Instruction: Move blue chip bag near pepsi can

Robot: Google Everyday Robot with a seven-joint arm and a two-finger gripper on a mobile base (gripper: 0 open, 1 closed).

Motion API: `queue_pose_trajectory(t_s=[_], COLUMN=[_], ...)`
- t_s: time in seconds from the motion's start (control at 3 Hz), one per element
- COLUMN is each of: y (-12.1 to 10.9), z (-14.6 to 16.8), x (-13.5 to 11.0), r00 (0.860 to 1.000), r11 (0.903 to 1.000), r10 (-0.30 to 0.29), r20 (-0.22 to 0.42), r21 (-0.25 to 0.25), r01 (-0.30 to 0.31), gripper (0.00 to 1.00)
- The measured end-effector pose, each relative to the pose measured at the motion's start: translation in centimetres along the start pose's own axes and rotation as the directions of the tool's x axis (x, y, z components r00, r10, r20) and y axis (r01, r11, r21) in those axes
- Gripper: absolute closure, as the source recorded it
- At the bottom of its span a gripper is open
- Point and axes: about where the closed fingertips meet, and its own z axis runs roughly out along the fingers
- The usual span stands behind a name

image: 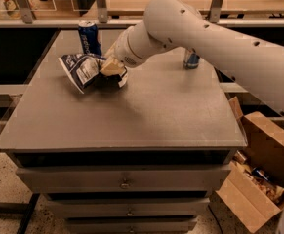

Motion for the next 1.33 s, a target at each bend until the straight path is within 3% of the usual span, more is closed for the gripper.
queue_pose_trajectory(t_s=[0.67,1.33], y=[-2.2,-2.4], z=[1.9,2.3], x=[0.0,-0.4], r00=[1.0,0.999], r11=[0.9997,0.9991], r10=[-0.023,-0.043], r20=[0.02,0.027], r21=[-0.004,-0.008], r01=[0.023,0.043], gripper=[0.59,0.12])
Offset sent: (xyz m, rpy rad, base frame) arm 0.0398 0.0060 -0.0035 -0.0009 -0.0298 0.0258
